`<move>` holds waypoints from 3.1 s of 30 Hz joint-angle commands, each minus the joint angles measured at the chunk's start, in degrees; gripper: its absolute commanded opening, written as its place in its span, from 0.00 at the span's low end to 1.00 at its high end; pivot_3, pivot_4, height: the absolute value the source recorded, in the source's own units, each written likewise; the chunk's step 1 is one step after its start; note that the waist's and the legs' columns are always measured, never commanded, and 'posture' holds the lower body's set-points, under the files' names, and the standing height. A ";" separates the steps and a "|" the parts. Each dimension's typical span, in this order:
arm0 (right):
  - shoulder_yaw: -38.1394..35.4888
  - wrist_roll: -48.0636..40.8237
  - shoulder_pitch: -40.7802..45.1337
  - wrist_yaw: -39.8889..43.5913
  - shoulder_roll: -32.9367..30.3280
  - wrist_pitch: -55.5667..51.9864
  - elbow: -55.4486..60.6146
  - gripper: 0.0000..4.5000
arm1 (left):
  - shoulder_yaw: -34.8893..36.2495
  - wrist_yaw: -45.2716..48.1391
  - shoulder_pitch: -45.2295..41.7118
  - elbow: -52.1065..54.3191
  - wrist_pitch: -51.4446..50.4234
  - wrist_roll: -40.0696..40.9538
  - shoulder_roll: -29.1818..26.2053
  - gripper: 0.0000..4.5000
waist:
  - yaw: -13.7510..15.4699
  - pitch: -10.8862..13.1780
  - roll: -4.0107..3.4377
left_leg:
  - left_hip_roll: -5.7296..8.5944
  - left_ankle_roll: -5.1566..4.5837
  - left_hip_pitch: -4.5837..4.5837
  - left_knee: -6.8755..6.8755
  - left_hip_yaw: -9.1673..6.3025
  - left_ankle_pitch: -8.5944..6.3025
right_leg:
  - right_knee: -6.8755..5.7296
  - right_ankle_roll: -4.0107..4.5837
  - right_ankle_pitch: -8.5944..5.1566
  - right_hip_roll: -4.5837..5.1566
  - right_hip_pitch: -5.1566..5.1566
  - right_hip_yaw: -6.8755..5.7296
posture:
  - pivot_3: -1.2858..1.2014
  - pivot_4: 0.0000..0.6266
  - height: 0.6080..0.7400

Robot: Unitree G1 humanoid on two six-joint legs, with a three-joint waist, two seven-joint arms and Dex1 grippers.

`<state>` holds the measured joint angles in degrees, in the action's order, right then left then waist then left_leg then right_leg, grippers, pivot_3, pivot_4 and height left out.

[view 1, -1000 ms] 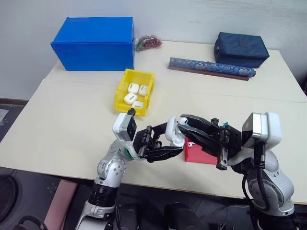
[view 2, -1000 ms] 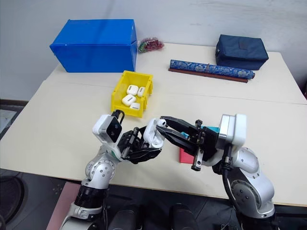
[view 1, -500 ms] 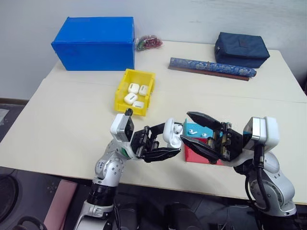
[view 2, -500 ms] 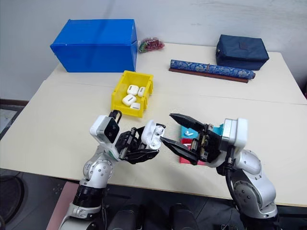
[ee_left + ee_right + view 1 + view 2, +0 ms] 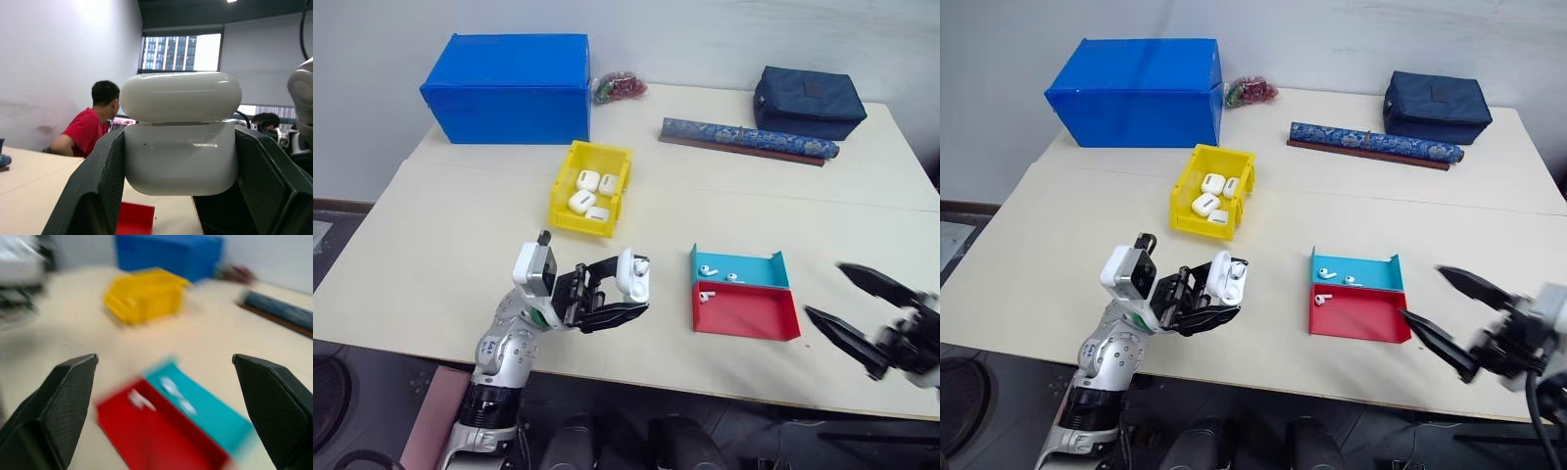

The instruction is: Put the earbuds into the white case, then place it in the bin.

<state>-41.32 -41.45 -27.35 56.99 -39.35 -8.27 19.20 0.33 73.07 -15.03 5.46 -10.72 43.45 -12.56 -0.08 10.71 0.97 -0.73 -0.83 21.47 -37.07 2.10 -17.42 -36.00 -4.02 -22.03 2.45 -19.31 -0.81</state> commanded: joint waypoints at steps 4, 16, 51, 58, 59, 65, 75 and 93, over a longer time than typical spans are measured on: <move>-1.68 18.44 -2.88 -6.88 -3.34 5.40 -13.17 0.99 | 2.32 -1.20 1.33 1.35 1.73 -0.01 -1.49 0.62 | -0.40 -0.14 -0.29 | 0.02 -0.06 -0.02 0.01 0.07 -0.03 | -0.01 0.03 -0.01 0.03 -0.05 0.13 | 0.52 0.24 1.00; 22.06 13.03 31.40 -2.30 -20.61 -17.07 -2.04 0.79 | 1.89 -3.43 1.74 2.96 2.31 -0.08 -1.41 0.62 | -1.27 -0.18 -0.54 | 0.01 0.24 -0.13 -0.02 0.11 0.16 | -0.50 0.02 0.00 -0.04 -0.18 0.21 | 0.52 0.24 1.00; 68.49 36.80 75.58 11.37 -14.14 -41.82 -22.85 0.40 | -0.06 -8.13 6.42 7.96 4.83 -1.23 -0.38 0.62 | -0.36 -0.16 -0.53 | 0.00 0.28 0.26 -0.09 -0.04 0.10 | -0.53 -0.10 0.06 0.09 -0.58 -0.04 | 0.52 0.24 1.00; 69.35 39.57 75.87 12.11 -12.77 -40.86 -24.42 0.40 | -0.43 -8.67 6.22 7.80 5.44 -1.27 -0.45 0.62 | -0.39 -0.16 -0.53 | 0.01 0.29 0.26 -0.11 -0.04 0.10 | -0.55 -0.10 0.06 0.09 -0.57 -0.05 | 0.52 0.24 1.00; 69.35 39.83 75.88 12.19 -12.69 -40.83 -24.53 0.40 | -0.41 -8.73 6.18 7.75 5.50 -1.25 -0.50 0.62 | -0.40 -0.16 -0.53 | 0.00 0.29 0.26 -0.12 -0.04 0.10 | -0.55 -0.10 0.06 0.08 -0.57 -0.05 | 0.52 0.24 1.00; 69.29 40.95 75.68 12.96 -12.49 -41.21 -24.41 0.40 | -0.15 -8.82 6.08 7.55 5.62 -1.12 -0.76 0.62 | -0.42 -0.16 -0.53 | 0.01 0.29 0.25 -0.13 -0.04 0.10 | -0.57 -0.10 0.06 0.09 -0.56 -0.06 | 0.52 0.24 1.00; 69.21 42.33 74.60 14.19 -13.36 -41.79 -23.42 0.40 | 0.11 -8.67 5.68 7.12 5.65 -1.03 -1.01 0.62 | -0.42 -0.16 -0.53 | 0.00 0.29 0.25 -0.15 -0.04 0.10 | -0.58 -0.10 0.06 0.09 -0.56 -0.06 | 0.52 0.24 1.00; 68.52 42.80 73.79 14.47 -12.95 -41.26 -23.34 0.10 | 0.25 -8.98 5.75 7.20 5.87 -0.93 -1.34 0.62 | -0.63 -0.16 -0.54 | 0.00 0.29 0.24 -0.18 -0.05 0.10 | -0.61 -0.10 0.06 0.09 -0.54 -0.07 | 0.52 0.24 1.00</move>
<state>27.47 1.02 47.39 71.10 -51.73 -49.39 -4.72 0.09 63.96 -8.76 10.81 -5.58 42.20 -13.76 -0.71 10.55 0.44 -0.73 -0.54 21.72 -37.25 2.05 -17.32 -36.61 -4.12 -21.97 2.54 -19.85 -0.88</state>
